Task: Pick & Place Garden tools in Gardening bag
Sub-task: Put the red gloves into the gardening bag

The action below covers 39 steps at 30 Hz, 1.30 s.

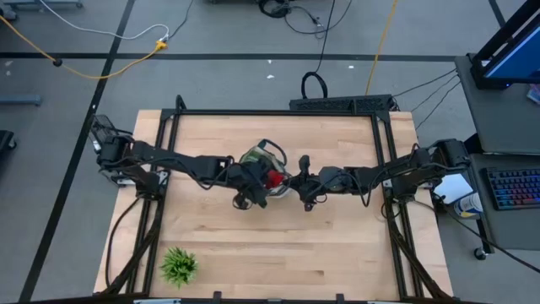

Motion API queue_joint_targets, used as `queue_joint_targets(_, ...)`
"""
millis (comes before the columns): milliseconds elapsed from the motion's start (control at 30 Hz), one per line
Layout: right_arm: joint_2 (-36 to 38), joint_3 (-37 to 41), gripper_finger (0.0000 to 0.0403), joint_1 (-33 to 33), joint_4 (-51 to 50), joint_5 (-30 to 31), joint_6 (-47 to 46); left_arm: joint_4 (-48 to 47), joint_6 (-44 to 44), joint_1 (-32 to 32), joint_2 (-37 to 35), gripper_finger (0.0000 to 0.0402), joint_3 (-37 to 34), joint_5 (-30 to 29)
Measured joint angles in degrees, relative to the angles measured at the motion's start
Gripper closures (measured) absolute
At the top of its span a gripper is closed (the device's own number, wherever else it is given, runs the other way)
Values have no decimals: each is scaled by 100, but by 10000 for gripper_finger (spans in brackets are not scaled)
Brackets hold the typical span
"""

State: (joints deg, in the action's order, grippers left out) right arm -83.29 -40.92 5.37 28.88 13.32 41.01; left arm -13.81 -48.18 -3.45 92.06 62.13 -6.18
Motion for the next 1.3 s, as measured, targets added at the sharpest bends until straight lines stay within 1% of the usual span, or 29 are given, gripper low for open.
queue_joint_targets(100,0,-1,399,0,-24,14,-82,-3,-14,-83,-228,237,0,-186)
queue_joint_targets(300,0,-1,397,-2,-164,17,-439,-27,238,-13,-685,236,0,-152)
queue_joint_targets(467,0,-1,381,-4,-325,21,-634,-30,574,146,-861,236,9,-283)
queue_joint_targets(567,0,-1,369,-2,-422,59,-621,-458,903,279,-847,241,9,-273)
queue_joint_targets(633,0,-1,363,-3,-391,63,-578,-795,1079,373,-827,255,9,-202)
queue_joint_targets(700,0,-1,358,-3,-343,61,-512,-1025,1248,457,-804,277,9,-95)
queue_joint_targets(900,0,-1,354,-2,-325,55,-487,-1354,1537,707,-801,364,9,94)
queue_joint_targets(967,0,-1,355,-2,-325,37,-479,-1359,1559,814,-800,388,9,350)
queue_joint_targets(1067,0,-1,358,-2,-303,22,-476,-1263,1575,947,-646,390,11,770)
queue_joint_targets(1167,0,3,358,-2,-108,16,-472,-1118,1516,1030,-413,387,14,812)
queue_joint_targets(1300,0,3,358,-2,155,-4,-431,-809,1370,1050,-77,396,24,862)
